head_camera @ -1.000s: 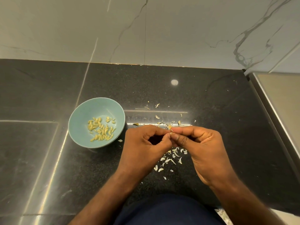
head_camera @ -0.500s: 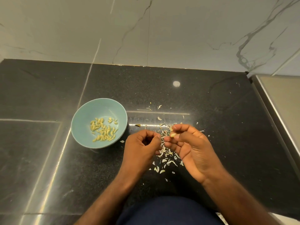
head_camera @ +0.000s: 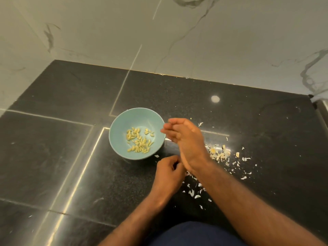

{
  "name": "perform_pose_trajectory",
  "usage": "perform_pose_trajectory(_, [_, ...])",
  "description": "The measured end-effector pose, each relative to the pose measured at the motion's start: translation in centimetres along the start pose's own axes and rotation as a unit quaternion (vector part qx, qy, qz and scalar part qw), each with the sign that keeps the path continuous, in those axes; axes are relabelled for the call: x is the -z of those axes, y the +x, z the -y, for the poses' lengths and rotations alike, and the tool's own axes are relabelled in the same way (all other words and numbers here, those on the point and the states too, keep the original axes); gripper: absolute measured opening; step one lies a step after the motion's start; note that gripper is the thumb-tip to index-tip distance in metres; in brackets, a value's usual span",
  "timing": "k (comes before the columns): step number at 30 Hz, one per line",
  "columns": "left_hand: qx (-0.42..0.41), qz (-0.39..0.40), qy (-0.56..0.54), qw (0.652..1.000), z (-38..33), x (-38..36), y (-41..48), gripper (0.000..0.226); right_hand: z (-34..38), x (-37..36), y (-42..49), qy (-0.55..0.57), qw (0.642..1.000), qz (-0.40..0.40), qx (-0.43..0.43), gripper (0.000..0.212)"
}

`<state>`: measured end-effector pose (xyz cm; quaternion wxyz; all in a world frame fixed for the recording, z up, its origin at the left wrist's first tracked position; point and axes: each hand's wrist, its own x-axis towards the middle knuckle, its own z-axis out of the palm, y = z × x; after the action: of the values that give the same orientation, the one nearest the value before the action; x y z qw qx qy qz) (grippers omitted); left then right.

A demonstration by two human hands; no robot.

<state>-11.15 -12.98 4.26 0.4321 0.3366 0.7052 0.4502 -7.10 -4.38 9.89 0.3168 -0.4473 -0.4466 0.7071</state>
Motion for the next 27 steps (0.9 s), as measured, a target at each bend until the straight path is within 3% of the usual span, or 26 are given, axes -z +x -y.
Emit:
perform_pose_trajectory(4, [0.002,0.007,0.019,1.000,-0.1,-0.2,0.0,0.024,-0.9,6.6,-1.0,-0.101,0.991,-0.074,0.044,0.027])
perform_pose_trajectory(6, [-0.013,0.023,0.031,0.999,-0.2,-0.6,0.1,0.022,-2.0,10.2,-1.7,-0.243,0.965,-0.089,0.047,0.008])
perform_pose_trajectory(8, [-0.042,0.034,0.051,0.997,-0.5,-1.3,0.2,0.017,-2.8,13.4,-2.3,-0.358,0.925,-0.118,0.041,0.022])
perform_pose_trajectory(10, [-0.066,0.052,0.081,0.993,-0.6,-2.0,0.4,0.012,-2.8,15.8,-2.6,-0.393,0.899,-0.184,0.059,0.028])
perform_pose_trajectory(12, [-0.095,0.060,0.123,0.986,-0.6,-2.5,0.8,0.022,-2.3,17.2,-2.2,-0.391,0.887,-0.240,0.061,0.026])
perform_pose_trajectory(15, [-0.145,0.053,0.164,0.974,-0.7,-2.9,1.3,0.027,-1.6,17.6,-1.0,-0.446,0.868,-0.215,0.043,0.026])
perform_pose_trajectory(19, [-0.150,0.030,0.125,0.980,-1.0,-2.8,1.2,0.021,-1.8,16.7,1.0,-0.501,0.847,-0.171,0.038,0.018])
perform_pose_trajectory(23, [-0.120,0.028,0.097,0.988,-0.7,-2.6,0.9,0.019,-2.4,15.5,2.6,-0.574,0.799,-0.180,0.003,0.015])
perform_pose_trajectory(27, [-0.092,0.029,0.066,0.993,-0.1,-2.4,0.8,0.021,-2.3,15.7,2.9,-0.587,0.792,-0.157,0.061,0.021])
